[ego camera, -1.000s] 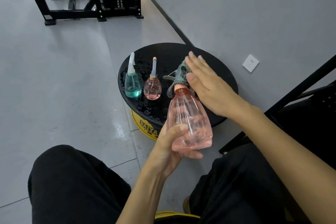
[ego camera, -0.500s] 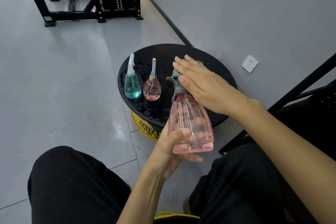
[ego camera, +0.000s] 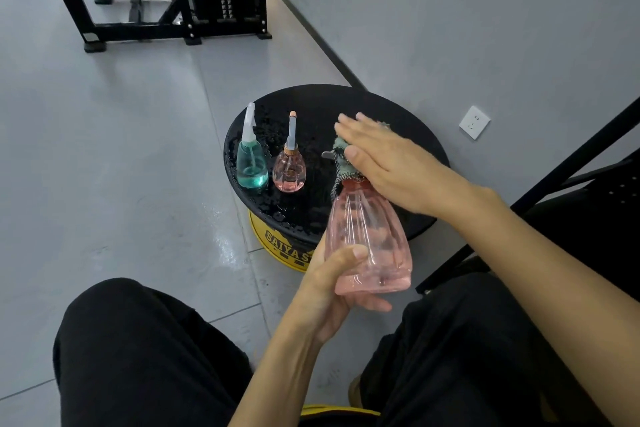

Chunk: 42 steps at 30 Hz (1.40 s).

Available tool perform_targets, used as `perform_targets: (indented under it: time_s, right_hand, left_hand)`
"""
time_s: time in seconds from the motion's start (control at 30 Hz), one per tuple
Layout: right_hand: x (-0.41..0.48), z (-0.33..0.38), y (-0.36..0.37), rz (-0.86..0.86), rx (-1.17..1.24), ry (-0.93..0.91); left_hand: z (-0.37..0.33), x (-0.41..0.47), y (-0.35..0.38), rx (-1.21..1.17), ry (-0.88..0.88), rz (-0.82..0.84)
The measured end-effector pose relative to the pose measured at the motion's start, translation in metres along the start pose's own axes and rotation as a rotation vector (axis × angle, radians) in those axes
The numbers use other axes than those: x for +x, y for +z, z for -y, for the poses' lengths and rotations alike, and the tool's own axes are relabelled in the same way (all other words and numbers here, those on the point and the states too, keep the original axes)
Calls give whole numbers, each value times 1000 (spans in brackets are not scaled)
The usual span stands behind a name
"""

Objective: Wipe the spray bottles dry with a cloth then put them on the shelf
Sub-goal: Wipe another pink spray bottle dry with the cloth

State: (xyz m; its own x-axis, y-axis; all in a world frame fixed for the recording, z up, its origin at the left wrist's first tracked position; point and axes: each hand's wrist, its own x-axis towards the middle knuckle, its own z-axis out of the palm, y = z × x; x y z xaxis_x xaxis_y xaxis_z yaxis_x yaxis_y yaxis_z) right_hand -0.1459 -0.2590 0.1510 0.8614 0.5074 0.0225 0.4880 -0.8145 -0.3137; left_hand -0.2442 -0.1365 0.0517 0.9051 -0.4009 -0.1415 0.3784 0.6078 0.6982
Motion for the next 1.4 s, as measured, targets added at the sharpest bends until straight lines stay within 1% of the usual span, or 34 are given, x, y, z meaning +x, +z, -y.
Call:
perform_targets:
  time_s: [0.17, 0.3, 0.47, 0.63, 0.73, 0.8, 0.87, 0.97, 1.07, 1.13, 1.23, 1.3, 1.4]
  right_hand:
    - [-19, 18, 10, 37, 58, -113]
    - [-14, 13, 3, 40, 62, -94]
    - [3, 3, 4, -24, 33, -2]
    - [-11, 21, 15, 14, 84, -103]
    - [-12, 19, 9, 20, 83, -126]
    - [-5, 12, 5, 21, 63, -114]
    - [2, 5, 1, -2, 33, -60]
    - [5, 3, 1, -37, 45, -11]
    - [-8, 15, 9, -10, 65, -76]
    - [-18, 22, 13, -4, 99, -120]
    - [-18, 17, 10, -15, 90, -123]
    - [-12, 9, 6, -38, 41, -89]
    - [-5, 2, 5, -78, 46, -12]
  left_hand:
    - [-3, 0, -7, -31, 20, -24]
    - [-4, 0, -5, -34, -1, -15]
    - [-1, 0, -3, -15, 5, -25]
    - [-4, -1, -9, -43, 37, -49]
    - [-5, -1, -10, -37, 9, -45]
    - [-5, -1, -9, -28, 3, -26]
    - [-4, -1, -7, -12, 10, -12]
    - [-4, -2, -6, -19, 40, -6]
    - [-5, -3, -7, -54, 45, -15]
    - [-6, -3, -8, -37, 53, -28]
    - [-6, -3, -6, -31, 52, -16]
    - [-6, -4, -5, -36, 52, -4]
    - [-5, -4, -4, -22, 60, 12]
